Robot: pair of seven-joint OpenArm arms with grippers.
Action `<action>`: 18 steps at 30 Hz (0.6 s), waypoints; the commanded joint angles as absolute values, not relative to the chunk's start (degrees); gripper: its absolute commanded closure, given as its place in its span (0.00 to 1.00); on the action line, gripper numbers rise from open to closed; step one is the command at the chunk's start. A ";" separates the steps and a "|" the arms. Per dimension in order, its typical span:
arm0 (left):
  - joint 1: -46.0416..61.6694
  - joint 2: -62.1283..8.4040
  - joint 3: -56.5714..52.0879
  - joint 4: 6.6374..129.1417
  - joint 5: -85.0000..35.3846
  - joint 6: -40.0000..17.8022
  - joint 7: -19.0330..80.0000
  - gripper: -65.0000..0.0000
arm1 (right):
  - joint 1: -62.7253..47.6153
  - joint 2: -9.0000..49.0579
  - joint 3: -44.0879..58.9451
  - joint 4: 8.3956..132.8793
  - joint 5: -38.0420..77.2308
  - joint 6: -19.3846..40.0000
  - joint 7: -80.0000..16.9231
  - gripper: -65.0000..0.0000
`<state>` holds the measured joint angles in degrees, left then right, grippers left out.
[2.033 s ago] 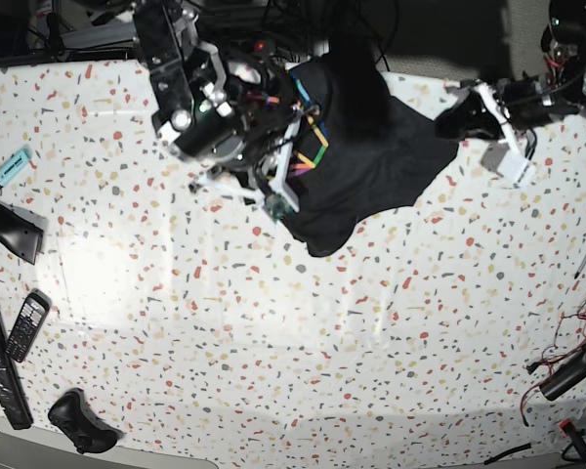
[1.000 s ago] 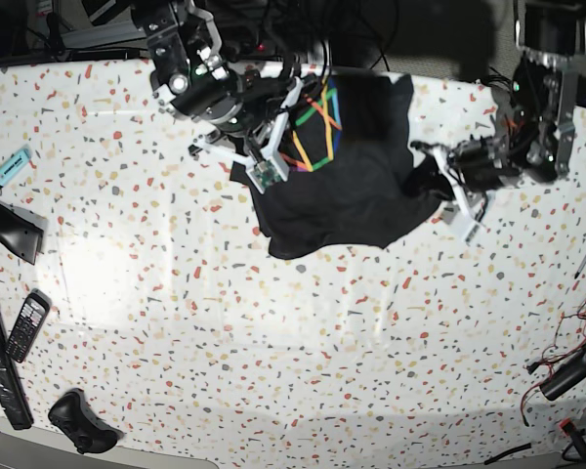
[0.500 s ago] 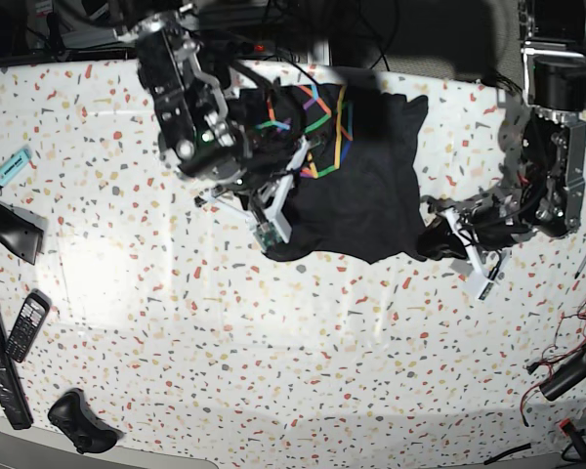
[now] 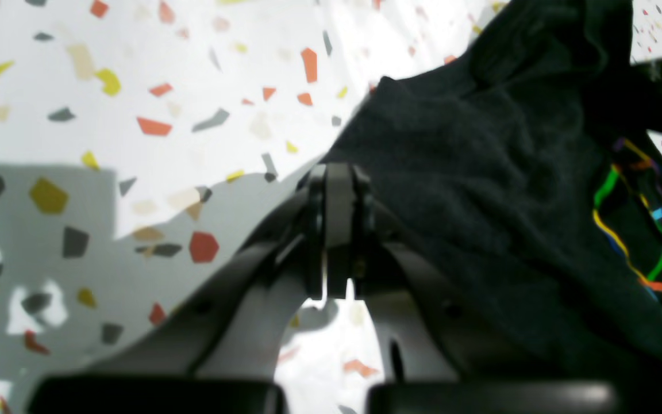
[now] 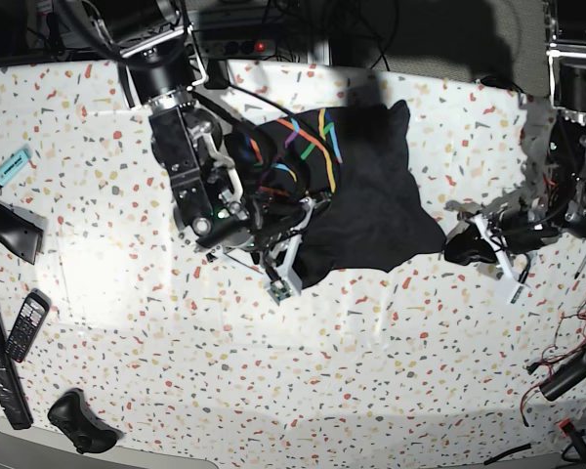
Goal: Fold the T-shirt properly
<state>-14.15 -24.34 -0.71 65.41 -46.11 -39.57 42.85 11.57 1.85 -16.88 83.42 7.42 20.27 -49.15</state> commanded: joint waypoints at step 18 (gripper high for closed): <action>3.20 -25.74 -20.38 84.66 -50.87 -40.00 45.36 1.00 | -3.14 1.61 -4.12 113.21 7.51 22.76 -56.80 1.00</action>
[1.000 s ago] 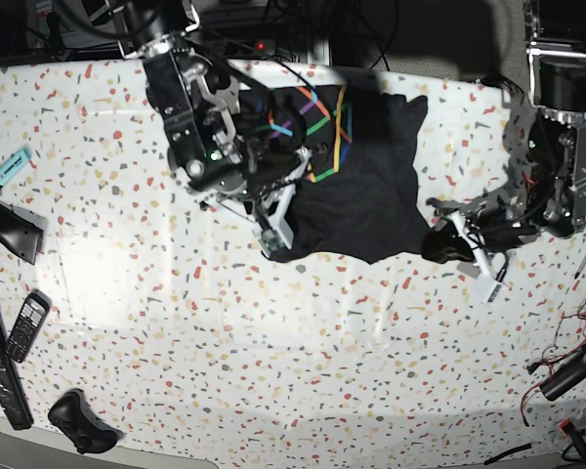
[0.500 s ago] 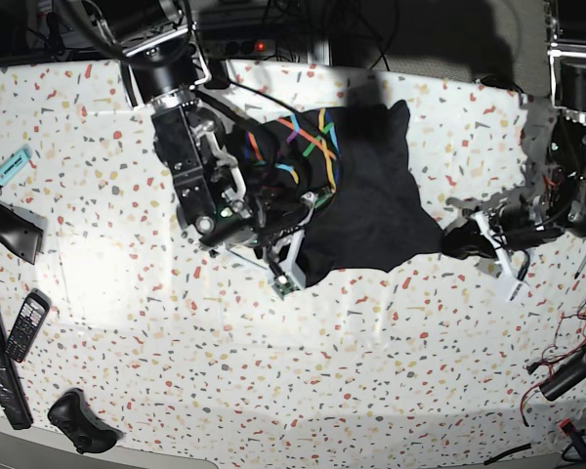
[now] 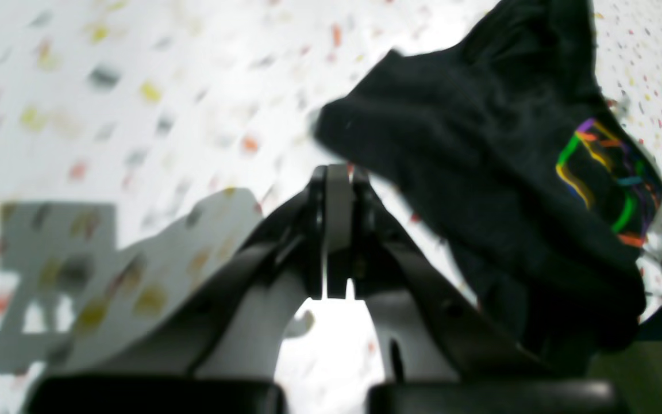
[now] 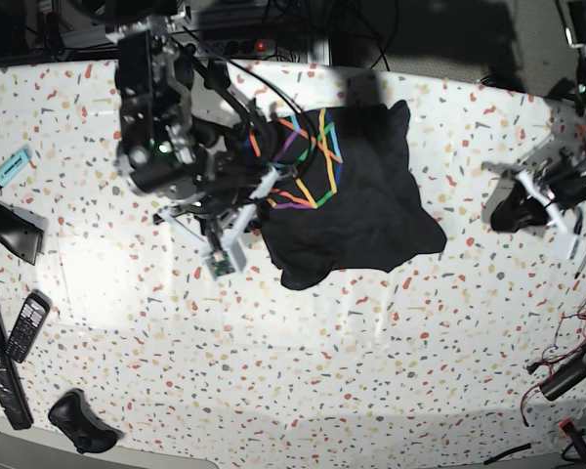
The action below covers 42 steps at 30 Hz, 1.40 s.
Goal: Fold the T-shirt properly
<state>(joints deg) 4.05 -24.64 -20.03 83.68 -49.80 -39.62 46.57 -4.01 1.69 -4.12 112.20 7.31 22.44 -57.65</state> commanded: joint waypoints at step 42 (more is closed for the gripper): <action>35.11 -12.01 -35.51 64.38 -31.57 -40.00 31.42 1.00 | -45.71 5.69 34.48 98.87 20.18 29.12 -59.79 1.00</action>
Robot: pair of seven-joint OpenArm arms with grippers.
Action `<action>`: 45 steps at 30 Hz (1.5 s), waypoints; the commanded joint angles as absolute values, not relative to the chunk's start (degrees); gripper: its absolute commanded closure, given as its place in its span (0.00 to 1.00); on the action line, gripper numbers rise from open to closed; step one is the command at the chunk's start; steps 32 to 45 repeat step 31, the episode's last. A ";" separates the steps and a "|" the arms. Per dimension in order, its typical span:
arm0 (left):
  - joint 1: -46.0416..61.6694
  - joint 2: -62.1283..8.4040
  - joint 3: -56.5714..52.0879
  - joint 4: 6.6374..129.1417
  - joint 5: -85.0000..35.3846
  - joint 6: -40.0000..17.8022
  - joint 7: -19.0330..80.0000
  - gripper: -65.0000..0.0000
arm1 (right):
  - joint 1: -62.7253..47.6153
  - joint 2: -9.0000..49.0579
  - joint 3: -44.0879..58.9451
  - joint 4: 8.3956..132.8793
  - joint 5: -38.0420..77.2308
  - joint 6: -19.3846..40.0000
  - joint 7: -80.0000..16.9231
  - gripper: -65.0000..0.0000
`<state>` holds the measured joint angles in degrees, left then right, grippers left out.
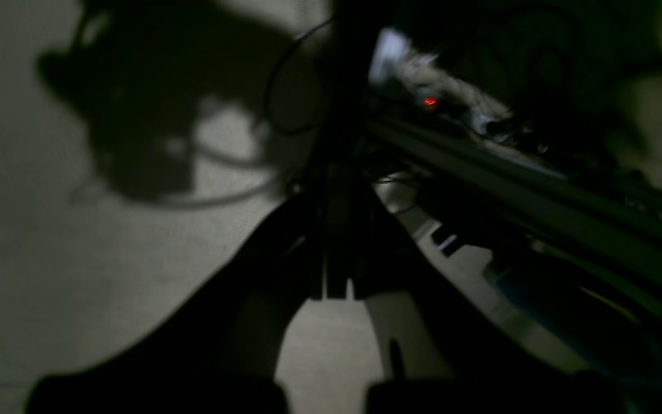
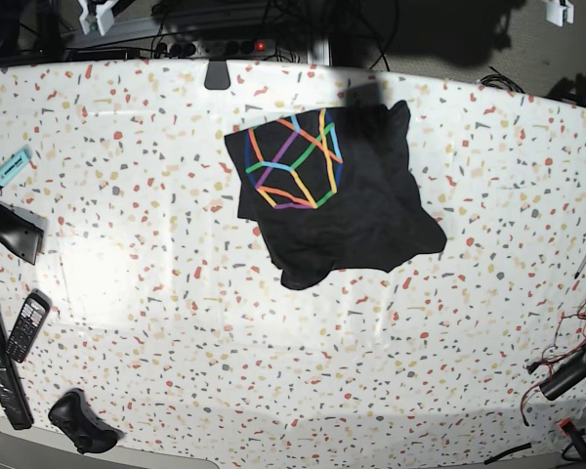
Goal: Fold the T-shirt properly
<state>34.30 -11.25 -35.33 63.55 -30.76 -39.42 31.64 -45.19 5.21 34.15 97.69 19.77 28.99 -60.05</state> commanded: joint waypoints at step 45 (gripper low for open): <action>16.01 -7.60 -18.04 29.50 -14.44 -26.09 16.60 1.00 | -9.04 21.76 9.63 31.55 19.94 25.04 -40.01 1.00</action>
